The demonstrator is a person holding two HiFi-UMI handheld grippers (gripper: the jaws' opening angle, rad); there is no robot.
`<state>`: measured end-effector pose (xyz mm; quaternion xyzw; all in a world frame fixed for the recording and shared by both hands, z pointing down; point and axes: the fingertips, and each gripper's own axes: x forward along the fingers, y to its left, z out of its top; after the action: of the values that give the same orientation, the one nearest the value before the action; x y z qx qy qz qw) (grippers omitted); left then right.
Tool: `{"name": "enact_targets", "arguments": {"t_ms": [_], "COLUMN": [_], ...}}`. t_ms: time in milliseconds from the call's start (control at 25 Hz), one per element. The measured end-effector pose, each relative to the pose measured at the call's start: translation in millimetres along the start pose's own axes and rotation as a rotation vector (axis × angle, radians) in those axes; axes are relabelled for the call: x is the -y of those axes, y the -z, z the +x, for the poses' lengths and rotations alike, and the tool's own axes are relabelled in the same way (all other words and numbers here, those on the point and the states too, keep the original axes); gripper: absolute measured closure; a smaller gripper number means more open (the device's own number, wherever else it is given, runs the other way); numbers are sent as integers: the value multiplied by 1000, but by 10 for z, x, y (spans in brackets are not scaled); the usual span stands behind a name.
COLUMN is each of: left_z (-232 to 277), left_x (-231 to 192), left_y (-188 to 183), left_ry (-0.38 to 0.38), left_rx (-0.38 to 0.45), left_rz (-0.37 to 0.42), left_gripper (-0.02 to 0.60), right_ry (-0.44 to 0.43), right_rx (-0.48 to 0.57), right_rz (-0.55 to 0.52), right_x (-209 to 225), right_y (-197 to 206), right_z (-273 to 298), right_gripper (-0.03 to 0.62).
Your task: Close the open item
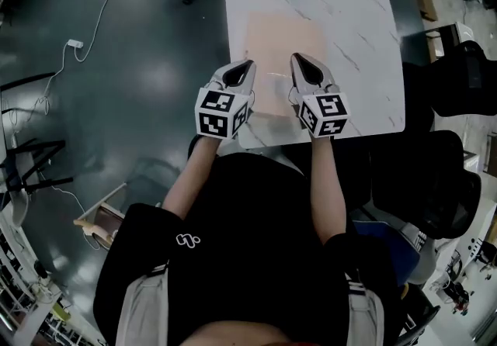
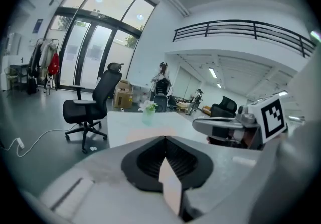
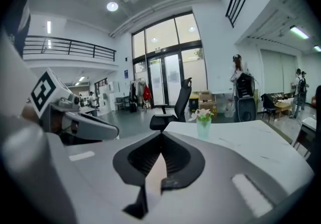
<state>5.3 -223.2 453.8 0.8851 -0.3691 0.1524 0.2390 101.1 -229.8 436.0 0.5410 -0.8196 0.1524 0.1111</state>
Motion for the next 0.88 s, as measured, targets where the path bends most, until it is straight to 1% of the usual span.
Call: {"name": "enact_targets", "arguments": {"t_ms": [200, 400, 560, 880], "left_z": [9, -84, -125, -159], "left_x": [251, 365, 429, 516], "left_y": [-441, -767, -848, -799], "left_ry": [17, -15, -32, -37], "left_rx": [96, 180, 215, 226], "left_rz": [55, 94, 108, 107], "left_gripper": [580, 581, 581, 581], "right_ry": [60, 82, 92, 75], "right_rx": [151, 240, 273, 282], "right_rz": [62, 46, 34, 18], "right_x": [178, 191, 179, 112], "right_y": [-431, -688, -734, -735], "right_z": [-410, -655, -740, -819], "right_gripper": [594, 594, 595, 594]}}
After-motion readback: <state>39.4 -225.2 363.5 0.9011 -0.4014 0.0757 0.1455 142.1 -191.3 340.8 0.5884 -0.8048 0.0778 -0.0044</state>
